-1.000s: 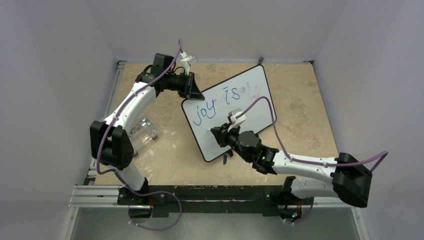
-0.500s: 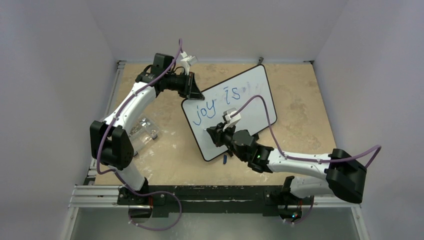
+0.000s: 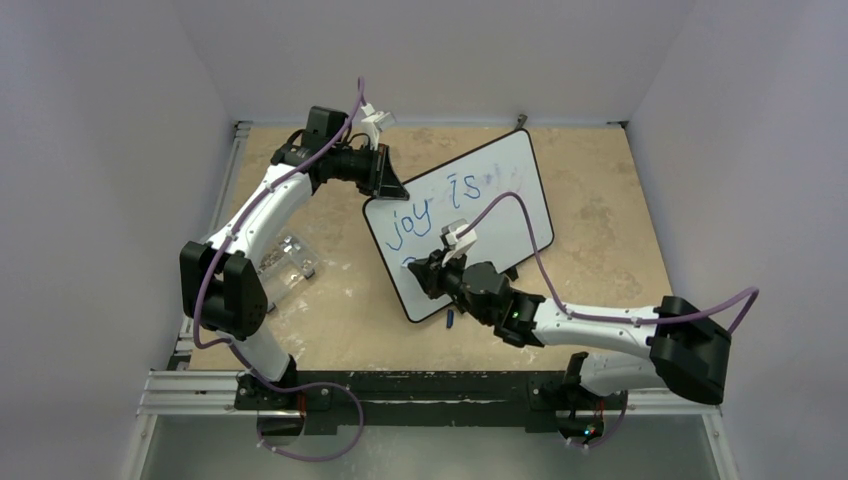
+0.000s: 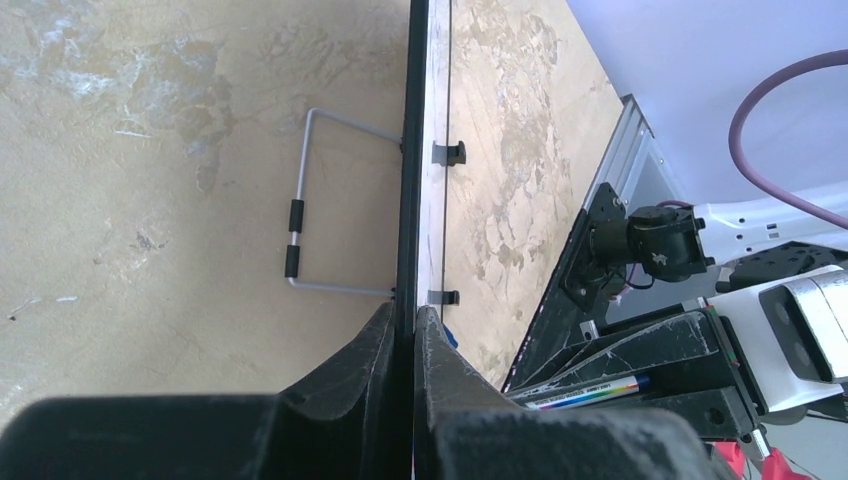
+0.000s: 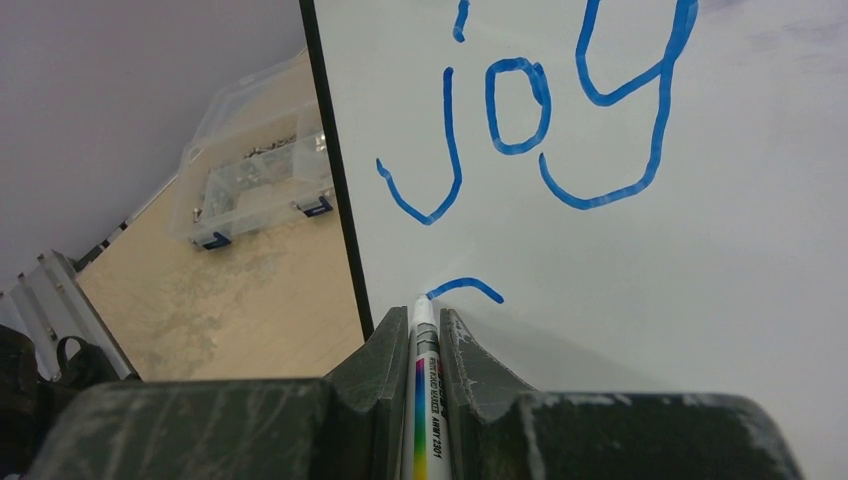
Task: Write a sentence on the whiteboard
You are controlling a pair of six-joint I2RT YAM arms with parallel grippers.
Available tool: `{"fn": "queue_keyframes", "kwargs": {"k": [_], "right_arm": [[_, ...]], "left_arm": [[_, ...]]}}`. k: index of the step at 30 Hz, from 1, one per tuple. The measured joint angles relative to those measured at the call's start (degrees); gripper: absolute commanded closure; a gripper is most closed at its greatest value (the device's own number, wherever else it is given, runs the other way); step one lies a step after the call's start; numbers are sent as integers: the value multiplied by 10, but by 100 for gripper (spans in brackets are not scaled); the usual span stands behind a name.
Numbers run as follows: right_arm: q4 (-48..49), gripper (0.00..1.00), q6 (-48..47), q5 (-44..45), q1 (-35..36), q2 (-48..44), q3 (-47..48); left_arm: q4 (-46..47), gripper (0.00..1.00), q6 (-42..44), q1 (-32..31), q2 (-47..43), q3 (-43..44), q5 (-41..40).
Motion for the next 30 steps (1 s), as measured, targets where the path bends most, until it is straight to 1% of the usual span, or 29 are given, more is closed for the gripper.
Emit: {"fn": "queue_keyframes", "kwargs": {"k": [13,30], "right_arm": [[-28,100,25,-3,5,-41,-55],[-80,100,49,60,5,-68,-61]], "left_arm": [[0,100,-2,-2,0,0,0],[0,100,-4,-3,0,0,-2]]}}
